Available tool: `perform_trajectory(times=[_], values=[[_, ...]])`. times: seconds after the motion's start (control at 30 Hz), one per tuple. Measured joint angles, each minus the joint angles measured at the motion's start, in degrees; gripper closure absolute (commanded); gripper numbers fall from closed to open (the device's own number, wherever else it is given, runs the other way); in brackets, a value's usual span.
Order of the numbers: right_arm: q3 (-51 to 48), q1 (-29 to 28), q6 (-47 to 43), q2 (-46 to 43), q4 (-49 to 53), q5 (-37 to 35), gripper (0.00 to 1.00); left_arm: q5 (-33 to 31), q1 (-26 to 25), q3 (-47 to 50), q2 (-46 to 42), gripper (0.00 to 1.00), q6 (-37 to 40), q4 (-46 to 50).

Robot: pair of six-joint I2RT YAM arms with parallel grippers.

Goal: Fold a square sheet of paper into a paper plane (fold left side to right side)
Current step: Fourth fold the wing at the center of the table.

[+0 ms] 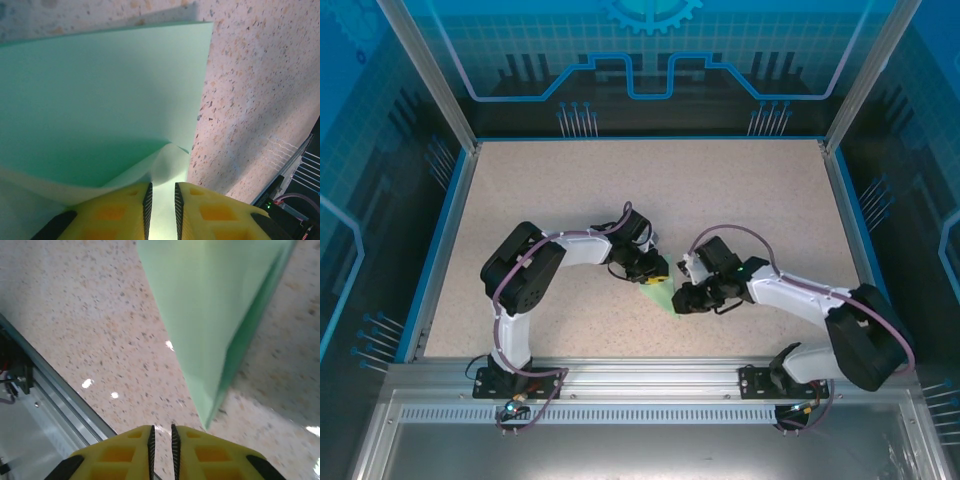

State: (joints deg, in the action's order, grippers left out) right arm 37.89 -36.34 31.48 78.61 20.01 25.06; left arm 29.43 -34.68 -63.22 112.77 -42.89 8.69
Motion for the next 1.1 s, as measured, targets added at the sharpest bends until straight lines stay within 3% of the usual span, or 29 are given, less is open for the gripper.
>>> perform_trajectory(times=[0.33, 1.1], values=[[0.52, 0.0, 1.77, 10.58, -5.75, 2.84, 0.84, 0.0, 0.0, 0.0, 0.0, 0.77, 0.0, 0.0], [-1.7, 0.76, 1.36, 12.37, -8.61, 3.17, 0.94, -0.02, 1.86, -2.82, 0.98, 0.75, 4.5, 4.15]])
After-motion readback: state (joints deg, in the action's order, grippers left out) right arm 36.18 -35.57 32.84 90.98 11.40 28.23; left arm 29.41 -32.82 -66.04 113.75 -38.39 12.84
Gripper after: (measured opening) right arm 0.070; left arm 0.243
